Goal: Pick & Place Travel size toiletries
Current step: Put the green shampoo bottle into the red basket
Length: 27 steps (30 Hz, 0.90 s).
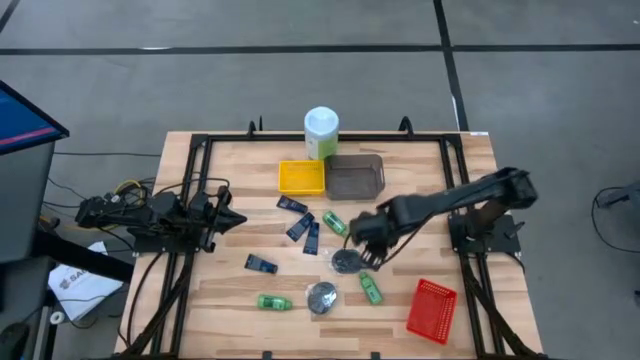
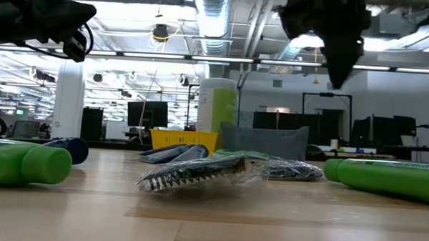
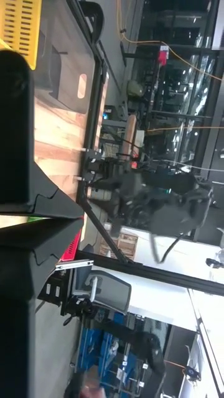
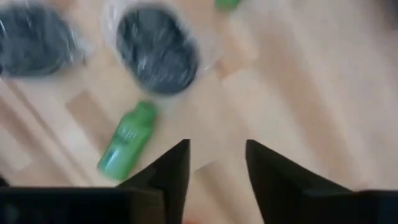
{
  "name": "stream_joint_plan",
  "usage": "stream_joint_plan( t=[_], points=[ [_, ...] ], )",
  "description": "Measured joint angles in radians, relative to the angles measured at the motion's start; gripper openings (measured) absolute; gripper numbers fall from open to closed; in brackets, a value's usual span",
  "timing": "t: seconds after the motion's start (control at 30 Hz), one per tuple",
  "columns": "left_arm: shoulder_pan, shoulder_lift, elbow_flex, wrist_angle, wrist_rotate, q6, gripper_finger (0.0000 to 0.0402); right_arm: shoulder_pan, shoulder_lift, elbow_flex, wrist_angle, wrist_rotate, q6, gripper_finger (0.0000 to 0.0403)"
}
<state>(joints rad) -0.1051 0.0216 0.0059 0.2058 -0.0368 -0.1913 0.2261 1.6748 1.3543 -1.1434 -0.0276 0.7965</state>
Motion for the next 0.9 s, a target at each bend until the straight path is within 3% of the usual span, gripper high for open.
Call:
stream_joint_plan(
  t=[0.2, 0.3, 0.9],
  points=[
    [0.0, 0.0, 0.0, 0.004, 0.0, 0.0, 0.0008, 0.085, 0.127, 0.011, 0.095, -0.119, 0.16, 0.0258],
    [0.0, 0.0, 0.0, 0.006, 0.0, 0.0, 0.0008, 0.117, 0.173, 0.011, 0.136, -0.129, 0.214, 0.0283],
    [0.0, 0.035, 0.0, 0.027, 0.0, 0.0, 0.0008, 0.16, 0.334, 0.01, 0.282, -0.128, 0.27, 0.0291]
  ],
)
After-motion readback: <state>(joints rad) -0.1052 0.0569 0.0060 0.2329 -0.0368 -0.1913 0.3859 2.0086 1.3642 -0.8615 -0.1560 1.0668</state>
